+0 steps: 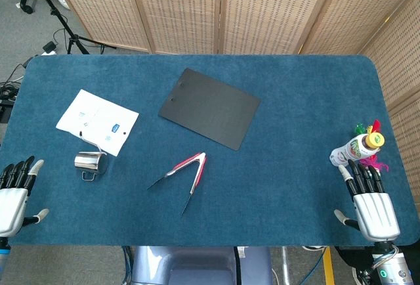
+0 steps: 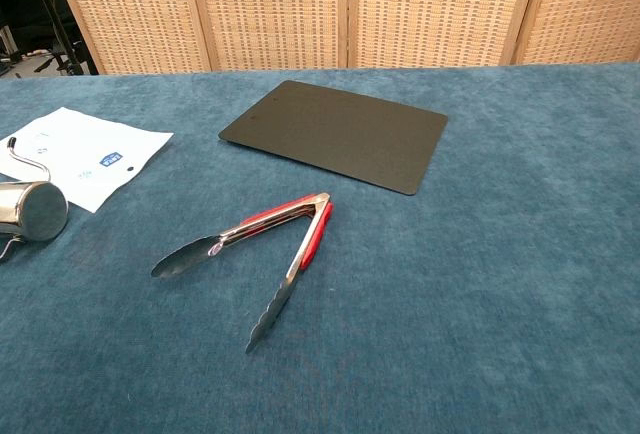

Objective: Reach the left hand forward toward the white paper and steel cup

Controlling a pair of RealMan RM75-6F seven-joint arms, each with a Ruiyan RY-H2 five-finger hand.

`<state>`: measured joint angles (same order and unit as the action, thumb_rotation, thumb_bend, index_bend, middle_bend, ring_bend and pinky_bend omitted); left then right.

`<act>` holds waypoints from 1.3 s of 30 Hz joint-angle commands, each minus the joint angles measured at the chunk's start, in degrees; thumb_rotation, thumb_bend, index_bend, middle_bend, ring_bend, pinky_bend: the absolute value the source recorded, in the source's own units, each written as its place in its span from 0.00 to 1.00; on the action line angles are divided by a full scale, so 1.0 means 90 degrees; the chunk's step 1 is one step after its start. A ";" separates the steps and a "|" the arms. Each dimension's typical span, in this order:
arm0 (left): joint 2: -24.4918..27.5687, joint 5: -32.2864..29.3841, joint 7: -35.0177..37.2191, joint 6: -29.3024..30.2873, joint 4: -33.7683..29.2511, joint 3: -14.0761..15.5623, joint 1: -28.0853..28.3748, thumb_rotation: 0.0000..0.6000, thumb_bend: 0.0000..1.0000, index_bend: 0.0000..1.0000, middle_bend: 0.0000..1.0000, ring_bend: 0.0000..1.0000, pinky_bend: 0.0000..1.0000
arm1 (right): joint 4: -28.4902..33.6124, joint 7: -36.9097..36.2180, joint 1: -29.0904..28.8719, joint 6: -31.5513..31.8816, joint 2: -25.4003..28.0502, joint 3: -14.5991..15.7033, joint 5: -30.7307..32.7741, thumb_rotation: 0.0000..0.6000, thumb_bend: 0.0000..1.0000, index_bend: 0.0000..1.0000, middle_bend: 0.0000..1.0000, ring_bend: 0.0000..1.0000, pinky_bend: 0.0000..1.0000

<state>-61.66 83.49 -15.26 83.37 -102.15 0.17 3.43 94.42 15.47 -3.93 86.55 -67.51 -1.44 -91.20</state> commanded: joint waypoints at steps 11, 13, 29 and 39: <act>0.0006 0.0002 -0.0009 -0.0006 -0.0011 0.0006 -0.0001 1.00 0.10 0.00 0.00 0.00 0.00 | 0.0014 -0.0036 0.0013 0.0037 0.0016 -0.0002 -0.0026 1.00 0.16 0.00 0.00 0.00 0.00; 0.0006 0.0006 -0.0003 -0.0002 -0.0013 0.0004 0.0000 1.00 0.10 0.00 0.00 0.00 0.00 | 0.0015 -0.0041 0.0017 0.0050 0.0020 -0.0004 -0.0032 1.00 0.16 0.00 0.00 0.00 0.00; 0.0009 -0.0002 0.0001 -0.0013 -0.0013 0.0000 0.0005 1.00 0.10 0.00 0.00 0.00 0.00 | 0.0026 -0.0047 0.0016 0.0042 0.0023 -0.0007 -0.0036 1.00 0.16 0.00 0.00 0.00 0.00; -0.0002 -0.0065 0.0042 -0.0035 0.0018 -0.0054 0.0033 1.00 0.12 0.00 0.00 0.00 0.00 | 0.0019 -0.0003 -0.0008 -0.0013 0.0001 -0.0026 0.0008 1.00 0.16 0.00 0.00 0.00 0.00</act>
<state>-61.66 83.01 -14.87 83.05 -101.97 -0.21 3.70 94.60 15.43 -3.99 86.45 -67.48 -1.66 -91.14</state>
